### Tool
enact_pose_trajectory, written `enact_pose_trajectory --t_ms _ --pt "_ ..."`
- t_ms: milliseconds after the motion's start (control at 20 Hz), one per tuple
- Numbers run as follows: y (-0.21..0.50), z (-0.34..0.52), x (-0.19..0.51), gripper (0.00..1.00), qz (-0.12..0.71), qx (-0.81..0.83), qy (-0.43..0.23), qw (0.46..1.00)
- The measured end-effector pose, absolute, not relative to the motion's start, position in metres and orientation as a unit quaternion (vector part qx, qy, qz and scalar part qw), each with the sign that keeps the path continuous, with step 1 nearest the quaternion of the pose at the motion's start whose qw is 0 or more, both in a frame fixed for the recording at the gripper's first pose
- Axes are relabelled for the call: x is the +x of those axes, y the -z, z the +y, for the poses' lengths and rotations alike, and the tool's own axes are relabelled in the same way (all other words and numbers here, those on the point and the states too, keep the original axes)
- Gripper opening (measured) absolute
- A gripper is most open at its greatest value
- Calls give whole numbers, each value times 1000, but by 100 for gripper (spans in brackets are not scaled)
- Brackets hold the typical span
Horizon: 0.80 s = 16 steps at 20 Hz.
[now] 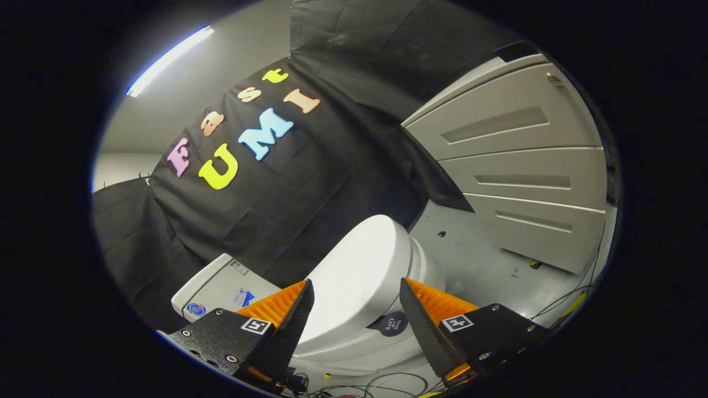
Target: Open the toilet lid.
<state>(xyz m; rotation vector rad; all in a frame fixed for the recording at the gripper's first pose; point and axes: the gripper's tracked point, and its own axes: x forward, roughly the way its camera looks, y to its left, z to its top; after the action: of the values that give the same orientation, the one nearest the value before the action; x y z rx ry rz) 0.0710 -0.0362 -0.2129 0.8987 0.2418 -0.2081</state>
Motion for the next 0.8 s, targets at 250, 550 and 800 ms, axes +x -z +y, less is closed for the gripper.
enact_pose_trajectory --t_ms 250,550,800 --pt "241 -28 73 95 152 455 107 871" --pt "280 -14 68 95 201 493 112 839" --pt "302 -6 71 94 226 512 121 820"
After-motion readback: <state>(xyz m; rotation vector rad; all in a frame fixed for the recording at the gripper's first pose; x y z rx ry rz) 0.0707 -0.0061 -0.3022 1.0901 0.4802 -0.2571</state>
